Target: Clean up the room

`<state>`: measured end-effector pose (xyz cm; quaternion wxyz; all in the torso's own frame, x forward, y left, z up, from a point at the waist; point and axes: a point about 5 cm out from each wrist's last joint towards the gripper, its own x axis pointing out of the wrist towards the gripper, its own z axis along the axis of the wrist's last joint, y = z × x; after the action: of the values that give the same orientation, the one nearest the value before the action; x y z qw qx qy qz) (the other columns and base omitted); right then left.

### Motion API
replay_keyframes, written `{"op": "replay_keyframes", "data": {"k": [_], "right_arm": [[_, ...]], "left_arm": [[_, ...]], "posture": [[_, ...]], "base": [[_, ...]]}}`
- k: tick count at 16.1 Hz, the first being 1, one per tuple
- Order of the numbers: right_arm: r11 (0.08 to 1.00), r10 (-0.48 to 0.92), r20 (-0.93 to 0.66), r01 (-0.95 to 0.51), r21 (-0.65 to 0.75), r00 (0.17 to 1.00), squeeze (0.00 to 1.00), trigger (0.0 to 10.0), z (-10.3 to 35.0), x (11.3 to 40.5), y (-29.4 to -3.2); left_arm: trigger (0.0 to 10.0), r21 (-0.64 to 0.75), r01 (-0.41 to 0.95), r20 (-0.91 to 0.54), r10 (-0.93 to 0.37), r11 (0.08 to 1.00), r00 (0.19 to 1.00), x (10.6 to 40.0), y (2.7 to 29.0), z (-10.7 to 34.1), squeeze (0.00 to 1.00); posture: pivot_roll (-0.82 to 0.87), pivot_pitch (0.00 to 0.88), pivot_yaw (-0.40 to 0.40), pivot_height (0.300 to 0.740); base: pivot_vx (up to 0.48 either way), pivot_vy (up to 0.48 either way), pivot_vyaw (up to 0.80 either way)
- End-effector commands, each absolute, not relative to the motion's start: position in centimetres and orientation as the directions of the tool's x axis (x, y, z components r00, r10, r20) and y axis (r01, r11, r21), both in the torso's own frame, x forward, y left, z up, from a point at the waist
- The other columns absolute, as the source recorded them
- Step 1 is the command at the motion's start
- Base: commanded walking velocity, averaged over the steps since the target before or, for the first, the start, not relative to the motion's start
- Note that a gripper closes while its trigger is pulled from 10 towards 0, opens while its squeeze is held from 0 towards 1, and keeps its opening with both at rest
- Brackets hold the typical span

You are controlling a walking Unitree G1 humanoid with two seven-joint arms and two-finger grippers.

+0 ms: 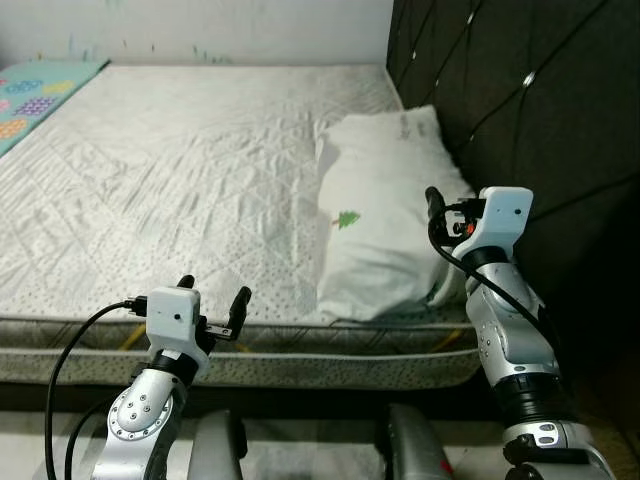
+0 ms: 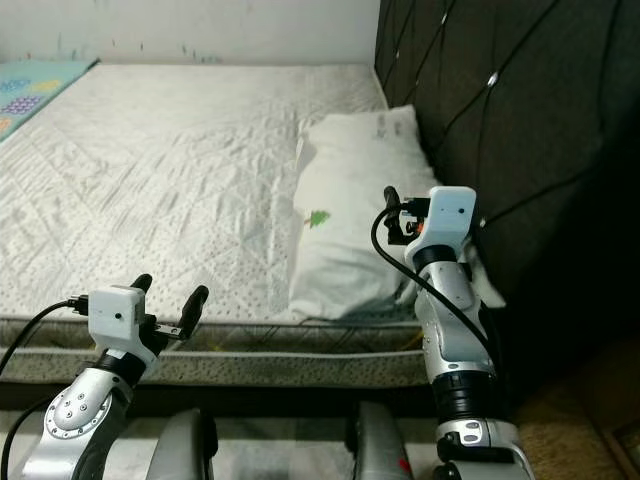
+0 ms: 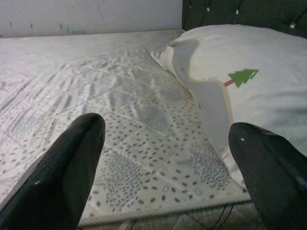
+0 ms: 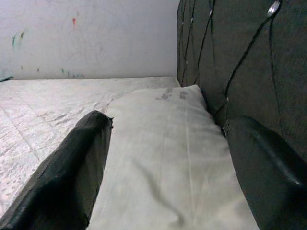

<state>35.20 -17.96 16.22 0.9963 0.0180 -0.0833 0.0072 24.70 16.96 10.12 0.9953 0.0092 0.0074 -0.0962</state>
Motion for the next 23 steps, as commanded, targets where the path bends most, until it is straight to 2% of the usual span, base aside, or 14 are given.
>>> {"op": "replay_keyframes", "data": {"k": [1, 9, 18, 19, 20, 21, 23], "right_arm": [[0.999, 0.017, 0.182, -0.026, 0.045, 0.983, 1.0, 10.0, 17.0, 35.5, -17.8], [0.999, -0.006, 0.176, 0.0, 0.035, 0.984, 1.0, 10.0, 17.0, 35.4, -18.2], [0.999, -0.018, 0.115, 0.022, -0.026, 0.993, 1.0, 10.0, 15.0, 34.0, -19.4], [0.999, -0.016, 0.111, 0.019, -0.026, 0.994, 0.93, 10.0, 14.8, 33.8, -19.5], [0.999, -0.006, 0.095, 0.01, -0.046, 0.995, 0.19, 10.0, 14.4, 33.2, -19.7], [0.998, -0.013, 0.075, 0.017, -0.056, 0.997, 0.0, 10.0, 13.9, 32.8, -20.0], [0.998, -0.027, 0.048, 0.03, -0.059, 0.998, 0.0, 10.0, 13.4, 32.5, -20.2]], "left_arm": [[10.0, 0.033, 0.2, 0.001, -0.2, 0.979, 0.98, 25.1, 17.1, 10.5, 0.0], [10.0, 0.036, 0.211, 0.005, -0.212, 0.977, 0.977, 25.4, 16.9, 10.3, 0.0], [10.0, 0.042, 0.209, 0.012, -0.21, 0.977, 0.978, 25.7, 17.0, 10.2, 0.0], [10.0, 0.042, 0.202, 0.012, -0.203, 0.978, 0.979, 25.7, 17.0, 10.2, 0.0], [10.0, 0.042, 0.197, 0.013, -0.198, 0.979, 0.98, 25.8, 17.1, 10.2, 0.0], [10.0, 0.042, 0.198, 0.012, -0.199, 0.979, 0.98, 25.9, 17.1, 10.2, 0.0], [10.0, 0.045, 0.202, 0.014, -0.203, 0.978, 0.979, 26.1, 17.1, 10.1, 0.0]], "posture": [[-0.03, 0.0, 0.002, 0.646], [-0.04, 0.0, 0.002, 0.74], [-0.04, 0.0, 0.003, 0.74], [-0.04, 0.0, 0.004, 0.74], [-0.05, 0.0, 0.005, 0.74], [-0.05, 0.0, 0.006, 0.74], [-0.06, 0.0, 0.009, 0.74]], "base": [[0.0, 0.0, 0.0], [0.0, 0.0, 0.0], [0.0, 0.0, 0.0], [0.0, 0.0, 0.0], [0.0, 0.0, 0.0], [0.0, 0.0, 0.0], [0.0, 0.0, -0.4]]}}
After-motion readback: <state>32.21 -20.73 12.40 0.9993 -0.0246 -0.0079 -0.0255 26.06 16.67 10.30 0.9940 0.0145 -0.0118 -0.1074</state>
